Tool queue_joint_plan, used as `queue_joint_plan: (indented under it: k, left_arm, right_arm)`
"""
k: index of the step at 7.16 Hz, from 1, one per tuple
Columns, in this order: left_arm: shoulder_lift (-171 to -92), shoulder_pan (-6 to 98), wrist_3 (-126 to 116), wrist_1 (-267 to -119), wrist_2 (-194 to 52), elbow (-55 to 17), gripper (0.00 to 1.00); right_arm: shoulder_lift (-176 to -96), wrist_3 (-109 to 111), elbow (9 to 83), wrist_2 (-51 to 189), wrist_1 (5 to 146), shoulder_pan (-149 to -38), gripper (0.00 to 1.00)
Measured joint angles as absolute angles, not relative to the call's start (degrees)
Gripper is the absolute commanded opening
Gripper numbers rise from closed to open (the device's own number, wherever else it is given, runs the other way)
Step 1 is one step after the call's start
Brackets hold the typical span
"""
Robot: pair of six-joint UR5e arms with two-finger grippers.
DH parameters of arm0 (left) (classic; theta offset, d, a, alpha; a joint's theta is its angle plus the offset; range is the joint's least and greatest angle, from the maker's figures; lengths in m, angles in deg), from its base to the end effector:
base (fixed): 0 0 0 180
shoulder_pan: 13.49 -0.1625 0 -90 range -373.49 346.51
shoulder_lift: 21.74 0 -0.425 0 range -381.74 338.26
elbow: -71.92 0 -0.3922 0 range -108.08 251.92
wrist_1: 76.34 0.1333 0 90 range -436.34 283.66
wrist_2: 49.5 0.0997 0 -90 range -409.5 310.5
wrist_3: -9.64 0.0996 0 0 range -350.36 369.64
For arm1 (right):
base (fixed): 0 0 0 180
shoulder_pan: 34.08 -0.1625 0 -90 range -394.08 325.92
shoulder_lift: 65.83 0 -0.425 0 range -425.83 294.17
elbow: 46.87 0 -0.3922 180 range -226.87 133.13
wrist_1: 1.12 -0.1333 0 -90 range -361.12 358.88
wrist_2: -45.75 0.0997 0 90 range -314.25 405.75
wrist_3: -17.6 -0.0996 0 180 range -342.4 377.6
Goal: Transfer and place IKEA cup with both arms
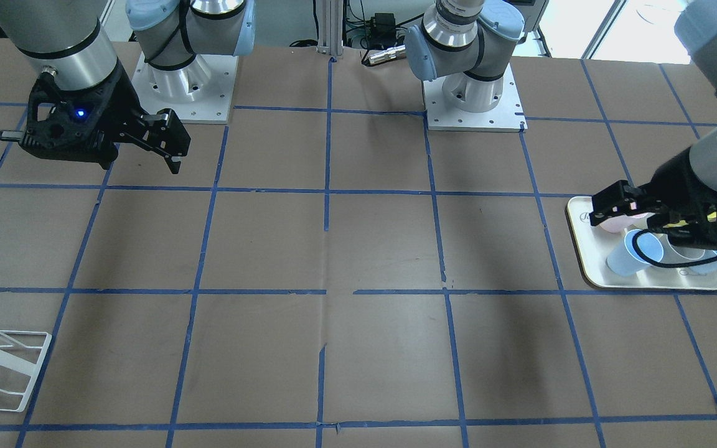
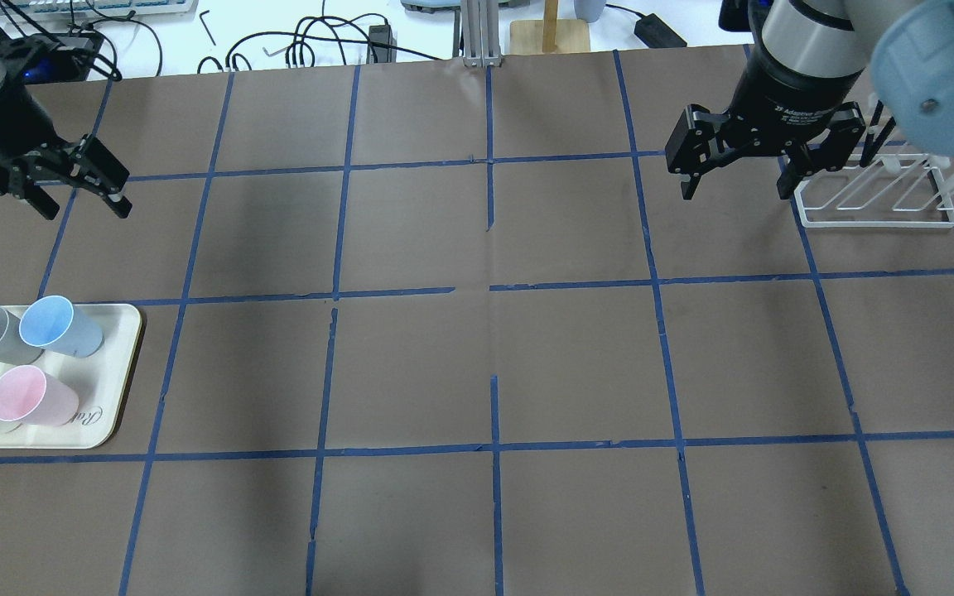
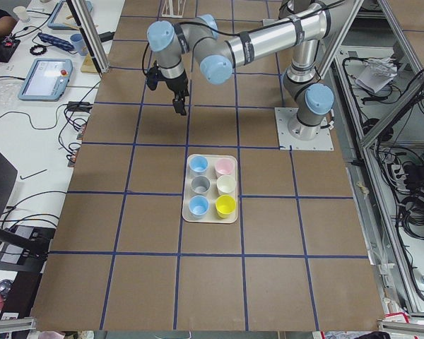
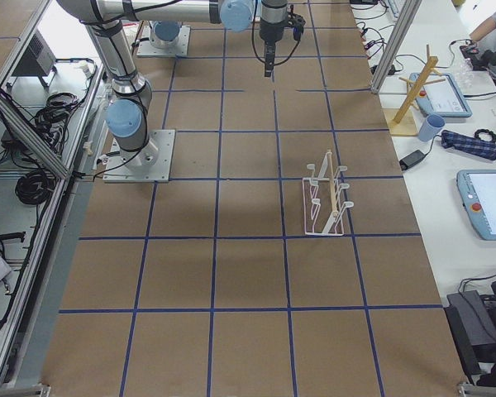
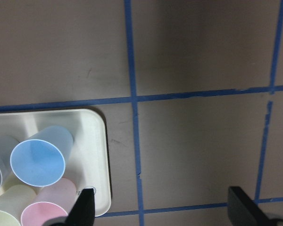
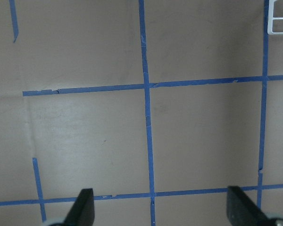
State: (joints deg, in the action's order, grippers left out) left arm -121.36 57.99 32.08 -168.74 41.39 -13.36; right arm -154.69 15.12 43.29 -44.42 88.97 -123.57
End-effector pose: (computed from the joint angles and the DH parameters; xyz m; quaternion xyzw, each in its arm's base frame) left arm 0.0491 -0.5615 0.4366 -0.0346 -0.9973 -0.0623 0.0150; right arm 0.1286 -0.4993 0.4768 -0.0261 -0.9996 -0.0105 0.0017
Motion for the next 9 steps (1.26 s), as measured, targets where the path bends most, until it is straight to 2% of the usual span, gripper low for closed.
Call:
queue_joint_plan:
  k: [4,7,9]
  left_arm:
    - [-111.4,71.8,17.5,-172.8,40.7,-16.8,1.0]
    - [-106.6,74.0,15.2,-171.3,41.0,-23.1,1.0]
    - [-106.1,73.8,15.1,-170.3,40.9,-23.8,1.0]
  right_arm:
    - [-154.9,14.6,42.5,-44.3,89.1,-123.5,1.0]
    - [-154.9,14.5,42.3,-44.3,89.1,-123.5,1.0]
    - [-154.9,14.5,42.3,-44.3,89.1,-123.4,1.0]
